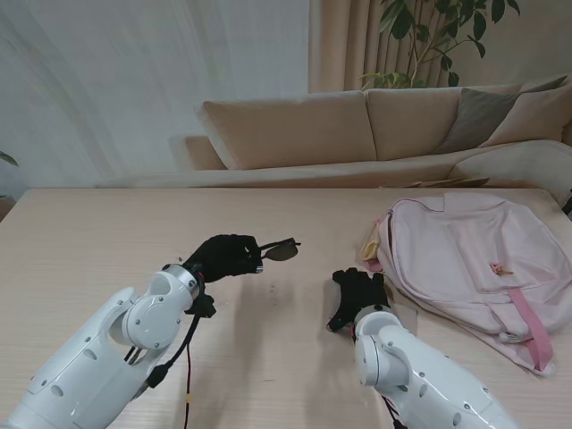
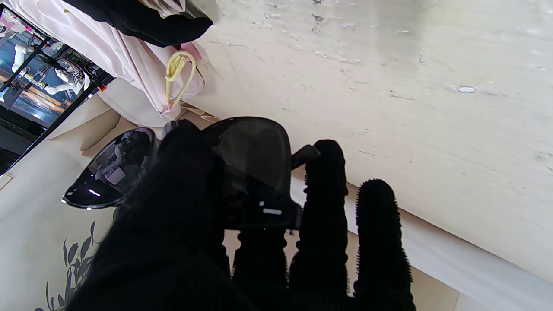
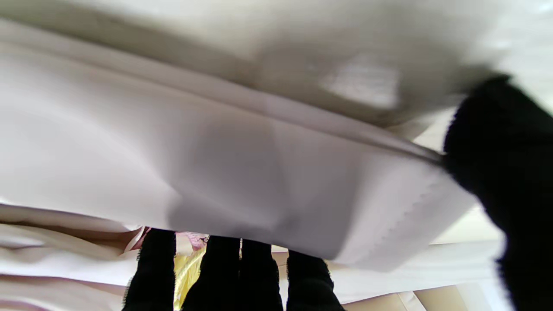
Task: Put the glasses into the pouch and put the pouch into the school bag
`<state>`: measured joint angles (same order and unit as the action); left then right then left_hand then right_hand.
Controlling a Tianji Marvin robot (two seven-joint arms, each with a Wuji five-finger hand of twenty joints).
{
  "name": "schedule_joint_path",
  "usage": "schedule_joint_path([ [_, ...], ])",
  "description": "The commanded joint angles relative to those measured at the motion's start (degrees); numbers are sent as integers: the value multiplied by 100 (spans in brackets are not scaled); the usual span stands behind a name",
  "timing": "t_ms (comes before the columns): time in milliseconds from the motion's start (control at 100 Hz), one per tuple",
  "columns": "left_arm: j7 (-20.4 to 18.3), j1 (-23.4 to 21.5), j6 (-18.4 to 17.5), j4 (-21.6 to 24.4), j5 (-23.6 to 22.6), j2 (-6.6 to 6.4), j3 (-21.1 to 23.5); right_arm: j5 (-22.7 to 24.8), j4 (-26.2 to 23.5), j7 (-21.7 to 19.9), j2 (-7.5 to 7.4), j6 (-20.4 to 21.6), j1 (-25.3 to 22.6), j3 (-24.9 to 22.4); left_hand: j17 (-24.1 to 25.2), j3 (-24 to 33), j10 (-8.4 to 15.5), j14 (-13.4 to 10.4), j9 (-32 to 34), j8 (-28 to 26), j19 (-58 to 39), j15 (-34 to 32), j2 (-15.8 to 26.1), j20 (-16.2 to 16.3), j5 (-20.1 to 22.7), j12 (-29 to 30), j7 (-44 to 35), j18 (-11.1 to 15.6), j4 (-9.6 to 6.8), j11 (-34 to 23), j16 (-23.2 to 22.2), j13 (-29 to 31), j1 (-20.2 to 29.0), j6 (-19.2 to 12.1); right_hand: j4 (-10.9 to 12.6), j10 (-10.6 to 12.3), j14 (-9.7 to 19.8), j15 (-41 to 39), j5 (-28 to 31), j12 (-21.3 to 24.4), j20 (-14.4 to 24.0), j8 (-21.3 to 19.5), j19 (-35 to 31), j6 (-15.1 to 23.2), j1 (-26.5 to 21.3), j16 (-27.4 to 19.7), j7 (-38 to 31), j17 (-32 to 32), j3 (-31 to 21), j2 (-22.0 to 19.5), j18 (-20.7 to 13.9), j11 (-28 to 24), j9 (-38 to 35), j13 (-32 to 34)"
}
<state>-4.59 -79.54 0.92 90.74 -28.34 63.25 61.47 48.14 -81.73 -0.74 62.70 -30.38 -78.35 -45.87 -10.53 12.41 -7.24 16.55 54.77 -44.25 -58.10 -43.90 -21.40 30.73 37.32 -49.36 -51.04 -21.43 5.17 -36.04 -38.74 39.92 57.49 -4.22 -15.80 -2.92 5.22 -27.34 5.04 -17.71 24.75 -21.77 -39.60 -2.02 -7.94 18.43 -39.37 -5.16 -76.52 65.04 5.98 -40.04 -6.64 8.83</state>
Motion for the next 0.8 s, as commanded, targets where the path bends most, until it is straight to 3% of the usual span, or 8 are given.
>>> schedule_joint_path([
  [0,-83,-7,-31,33,11,26,3,-6,110,-219,-34,-66,-127,20,68,364,178,-74,175,-79,-193,-66,396,62,55,-155,-287,81,-33,-191,-54,134,203,-392,158,-267,-312,-646,353,-586,-140,-132,-232,-144,-310,314,-721,4,28,-62,-42,-1277,-239,497],
  [210,-72,-14,-18,34,11,29,-6,-58,96,5,22,-73,-208,-59,68,367,185,-77,182,-77,-192,-65,387,61,55,-158,-289,88,-31,-192,-52,137,196,-397,338,-426,-560,-1717,1162,-891,-389,-547,-1332,4,-1257,855,-1517,74,13,-303,-27,-2095,-1047,1227],
  [330,-27,-34,12,32,4,38,-16,-33,110,190,52,-11,-253,-95,65,374,185,-78,185,-76,-192,-65,381,61,59,-157,-292,85,-32,-188,-51,144,195,-398,469,-471,-701,-2446,1681,-1085,-283,-872,-2689,155,-1767,1202,-1933,103,-121,-530,-55,-2414,-1767,1872],
  [400,-29,-49,23,33,3,36,-12,-44,154,456,102,78,-294,-152,79,377,179,-74,178,-72,-185,-61,377,58,59,-154,-290,81,-32,-181,-49,140,192,-393,548,-484,-745,-2903,2063,-1194,-94,-1078,-3225,280,-2101,1396,-2226,285,-285,-623,-19,-2640,-2250,2303],
  [530,-55,-103,40,78,-33,24,31,-67,260,1097,221,299,-397,-289,84,383,178,-74,186,-68,-183,-57,374,58,58,-151,-289,80,-32,-178,-46,138,191,-394,646,-518,-814,-3388,2650,-1333,84,-1306,-3573,409,-2425,1556,-2519,759,-524,-803,202,-2844,-2966,3012],
  [600,-53,-144,55,127,-75,18,64,-107,272,1396,269,532,-478,-413,82,385,192,-88,184,-64,-184,-56,376,58,62,-147,-288,80,-30,-171,-44,150,182,-407,30,-572,-860,-3423,2788,-1025,215,-756,-3617,471,-2708,1460,-2650,931,-559,-818,264,-2835,-3206,3243],
  [640,-49,-164,63,153,-100,15,80,-101,264,1536,281,708,-524,-491,83,387,193,-92,189,-62,-184,-53,368,58,62,-145,-288,82,-30,-169,-41,152,181,-404,-153,-576,-925,-3501,2821,-923,273,-526,-3674,555,-2892,1220,-2841,1049,-587,-819,295,-2879,-3319,3351],
  [790,-59,-254,51,229,-204,-5,161,-84,149,1974,301,1499,-688,-798,93,394,199,-103,186,-59,-175,-39,366,54,54,-142,-290,100,-29,-160,-33,144,171,-410,-202,-556,-1095,-3824,2890,-915,419,-451,-3936,742,-3267,1023,-3169,1378,-689,-878,334,-3053,-3536,3593],
])
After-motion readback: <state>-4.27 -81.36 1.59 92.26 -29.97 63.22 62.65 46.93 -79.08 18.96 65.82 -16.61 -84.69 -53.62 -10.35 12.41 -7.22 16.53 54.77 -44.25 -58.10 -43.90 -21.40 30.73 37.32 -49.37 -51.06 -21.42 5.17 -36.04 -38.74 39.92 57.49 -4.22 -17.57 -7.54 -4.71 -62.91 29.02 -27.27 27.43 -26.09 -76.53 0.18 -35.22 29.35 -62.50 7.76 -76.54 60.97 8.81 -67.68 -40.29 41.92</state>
